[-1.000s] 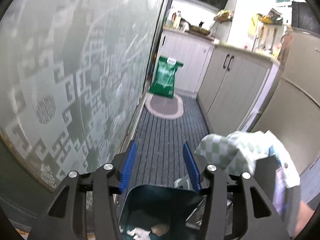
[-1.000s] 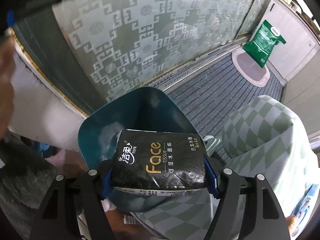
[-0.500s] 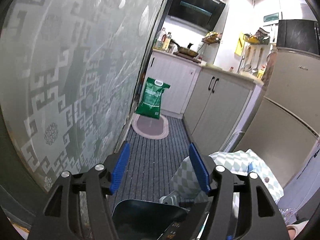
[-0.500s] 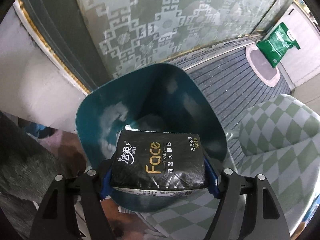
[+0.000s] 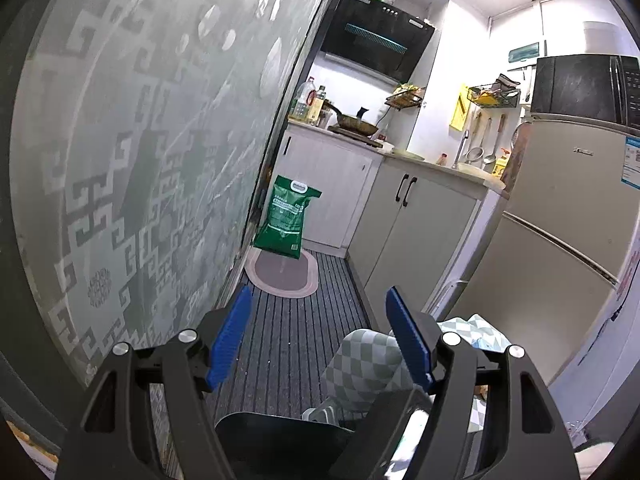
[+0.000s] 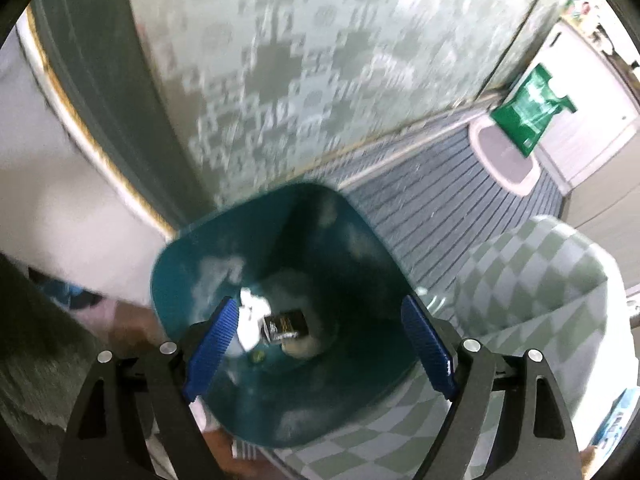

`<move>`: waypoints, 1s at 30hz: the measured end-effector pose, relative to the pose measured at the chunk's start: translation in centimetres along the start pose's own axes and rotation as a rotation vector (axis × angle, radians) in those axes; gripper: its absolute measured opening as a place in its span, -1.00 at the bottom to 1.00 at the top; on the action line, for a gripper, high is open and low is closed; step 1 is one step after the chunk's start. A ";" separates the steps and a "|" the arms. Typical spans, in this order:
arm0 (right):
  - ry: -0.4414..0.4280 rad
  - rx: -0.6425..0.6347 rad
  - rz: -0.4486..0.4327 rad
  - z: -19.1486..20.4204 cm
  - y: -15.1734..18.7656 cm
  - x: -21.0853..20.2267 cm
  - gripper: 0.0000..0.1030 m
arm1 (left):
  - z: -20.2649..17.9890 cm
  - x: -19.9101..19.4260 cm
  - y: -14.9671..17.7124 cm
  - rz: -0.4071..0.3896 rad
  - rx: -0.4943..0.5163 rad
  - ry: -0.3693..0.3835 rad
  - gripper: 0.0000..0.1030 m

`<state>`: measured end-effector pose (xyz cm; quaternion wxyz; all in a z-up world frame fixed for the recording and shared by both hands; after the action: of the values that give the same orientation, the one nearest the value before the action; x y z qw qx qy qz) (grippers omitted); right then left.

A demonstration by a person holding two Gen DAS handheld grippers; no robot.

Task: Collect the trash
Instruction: 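Lower the black tissue pack into the teal bin and open the right tool, then move both tools back over the checked table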

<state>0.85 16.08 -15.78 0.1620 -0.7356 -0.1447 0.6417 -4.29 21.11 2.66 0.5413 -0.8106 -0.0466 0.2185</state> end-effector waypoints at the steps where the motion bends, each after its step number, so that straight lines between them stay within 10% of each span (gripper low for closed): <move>1: 0.004 0.012 -0.030 -0.3 -0.4 -0.7 0.64 | -0.1 -0.1 -0.1 -0.004 0.003 0.001 0.39; 16: 0.090 0.179 -0.308 -6.4 -1.8 -9.5 0.36 | -3.1 -0.3 -0.9 -0.032 0.064 0.013 0.39; 30: 0.193 0.400 -0.420 -16.1 5.1 -17.5 0.32 | -8.6 3.5 2.0 0.080 0.133 0.076 0.39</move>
<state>14.47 3.21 -0.26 0.4459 -0.7004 -0.1483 0.5372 1.99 14.02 2.56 0.5863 -0.7817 0.0212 0.2116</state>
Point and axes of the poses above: each gripper's, at about its wrist camera, not at the fingertips, and x roughly the way its jaws point, z to its left, y to its underside, the point moved 6 cm from there along x, roughly the way its jaws point, and after that the axes turned 1 degree about -x, right-handed, at the moved point
